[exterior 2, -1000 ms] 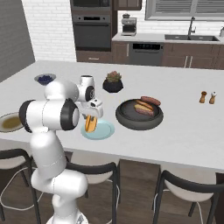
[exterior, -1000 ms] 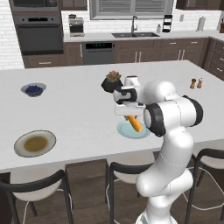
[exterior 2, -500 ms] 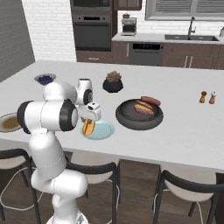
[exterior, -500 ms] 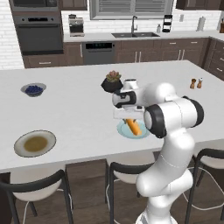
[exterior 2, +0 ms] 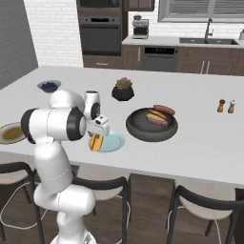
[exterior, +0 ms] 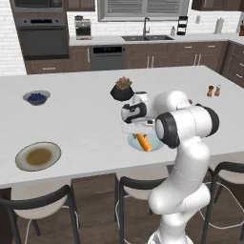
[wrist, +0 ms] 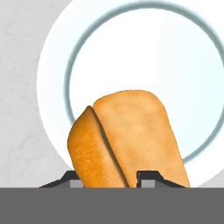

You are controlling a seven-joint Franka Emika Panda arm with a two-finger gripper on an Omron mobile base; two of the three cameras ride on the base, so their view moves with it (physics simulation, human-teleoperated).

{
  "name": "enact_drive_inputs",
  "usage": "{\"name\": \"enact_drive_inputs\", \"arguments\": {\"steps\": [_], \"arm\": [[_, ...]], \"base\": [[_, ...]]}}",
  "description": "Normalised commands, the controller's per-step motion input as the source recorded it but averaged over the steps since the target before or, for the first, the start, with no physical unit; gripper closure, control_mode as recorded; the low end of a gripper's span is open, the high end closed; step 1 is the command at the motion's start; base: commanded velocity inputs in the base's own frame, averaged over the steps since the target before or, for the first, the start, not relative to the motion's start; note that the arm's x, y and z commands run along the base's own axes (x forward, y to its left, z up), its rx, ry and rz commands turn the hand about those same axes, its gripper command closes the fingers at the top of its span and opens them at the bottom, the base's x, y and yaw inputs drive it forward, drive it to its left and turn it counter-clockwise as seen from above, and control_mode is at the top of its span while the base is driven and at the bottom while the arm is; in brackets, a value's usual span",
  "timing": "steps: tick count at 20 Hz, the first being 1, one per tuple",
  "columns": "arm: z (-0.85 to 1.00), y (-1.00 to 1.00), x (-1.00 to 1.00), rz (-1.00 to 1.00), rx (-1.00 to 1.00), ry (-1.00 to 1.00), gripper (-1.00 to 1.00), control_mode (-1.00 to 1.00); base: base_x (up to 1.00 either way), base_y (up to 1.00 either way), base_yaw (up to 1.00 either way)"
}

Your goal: Place one bun and one sausage from the bowl on each plate.

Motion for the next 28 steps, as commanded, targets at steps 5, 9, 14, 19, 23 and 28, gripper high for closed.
{"name": "enact_drive_inputs", "arguments": {"steps": [5,9,14,19,23,28], "arm": [[0.21,0.00,0.33,-0.02,0.00,0.11,1.00,-1.00],[-0.01,0.00,0.34,-0.03,0.00,0.01,1.00,-1.00],[-0.16,0.00,0.02,-0.01,0.00,0.00,-1.00,-1.00],[0.00,0.00,0.00,0.00,0.00,0.00,-1.00,-1.00],[0.00,0.00,-0.03,0.00,0.00,0.01,-1.00,-1.00],[0.49,0.00,-0.22,-0.03,-0.05,0.01,-1.00,-1.00]], "base": [[0.00,0.00,0.00],[0.00,0.00,0.00],[0.00,0.00,0.00],[0.00,0.00,0.00],[0.00,0.00,0.00],[0.00,0.00,0.00]]}}
